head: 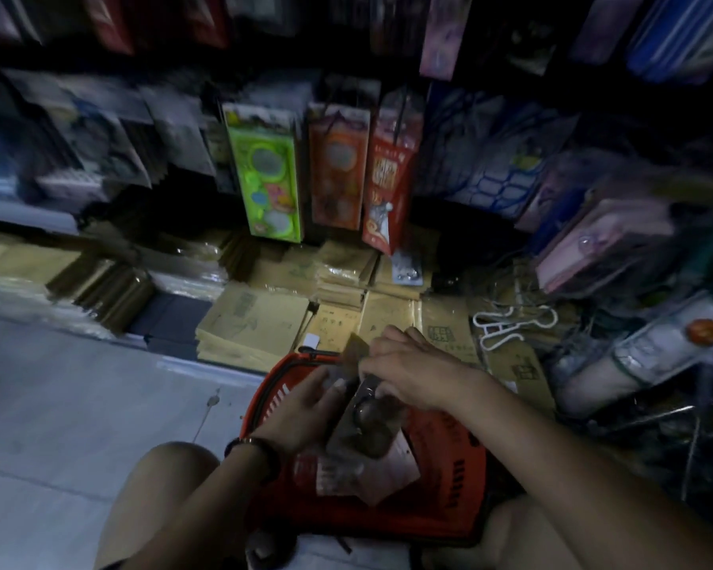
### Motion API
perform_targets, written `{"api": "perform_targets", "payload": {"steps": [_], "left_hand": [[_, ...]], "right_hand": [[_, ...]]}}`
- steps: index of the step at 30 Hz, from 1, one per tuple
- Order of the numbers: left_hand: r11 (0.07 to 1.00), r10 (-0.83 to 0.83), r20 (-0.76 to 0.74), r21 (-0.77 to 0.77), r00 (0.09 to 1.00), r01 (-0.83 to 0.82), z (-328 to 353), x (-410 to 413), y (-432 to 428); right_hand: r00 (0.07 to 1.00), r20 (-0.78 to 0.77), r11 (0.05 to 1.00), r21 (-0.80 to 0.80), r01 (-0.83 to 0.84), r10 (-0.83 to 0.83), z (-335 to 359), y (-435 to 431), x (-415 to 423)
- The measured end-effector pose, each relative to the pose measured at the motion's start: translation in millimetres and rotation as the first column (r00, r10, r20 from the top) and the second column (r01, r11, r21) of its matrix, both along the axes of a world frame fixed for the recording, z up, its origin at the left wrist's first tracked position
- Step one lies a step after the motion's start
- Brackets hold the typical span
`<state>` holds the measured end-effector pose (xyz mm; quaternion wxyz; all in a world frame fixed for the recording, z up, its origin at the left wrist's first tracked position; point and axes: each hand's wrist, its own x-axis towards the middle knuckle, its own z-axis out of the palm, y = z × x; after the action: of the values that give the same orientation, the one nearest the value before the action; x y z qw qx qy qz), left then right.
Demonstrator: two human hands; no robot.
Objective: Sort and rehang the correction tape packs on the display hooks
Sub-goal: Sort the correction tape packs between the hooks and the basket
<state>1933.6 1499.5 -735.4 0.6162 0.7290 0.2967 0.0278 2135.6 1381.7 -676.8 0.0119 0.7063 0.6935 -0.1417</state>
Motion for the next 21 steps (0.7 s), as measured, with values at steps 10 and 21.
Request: {"api": "perform_targets", "payload": {"steps": [10,21], "left_hand": [[0.978,0.2,0.357,-0.13,0.912,-0.163,91.2,-15.7,-21.2],[0.93,0.34,0.656,-0.342,0.674,-0.136,223.6,1.6,23.5]], "right_hand": [[0.998,0.03,0.905,0.423,0.044,-0.063,118.0,5.8,-17.6],[0.997,-0.011,0.774,0.63,0.07,-0.081,218.4,7.1,-16.1]]}}
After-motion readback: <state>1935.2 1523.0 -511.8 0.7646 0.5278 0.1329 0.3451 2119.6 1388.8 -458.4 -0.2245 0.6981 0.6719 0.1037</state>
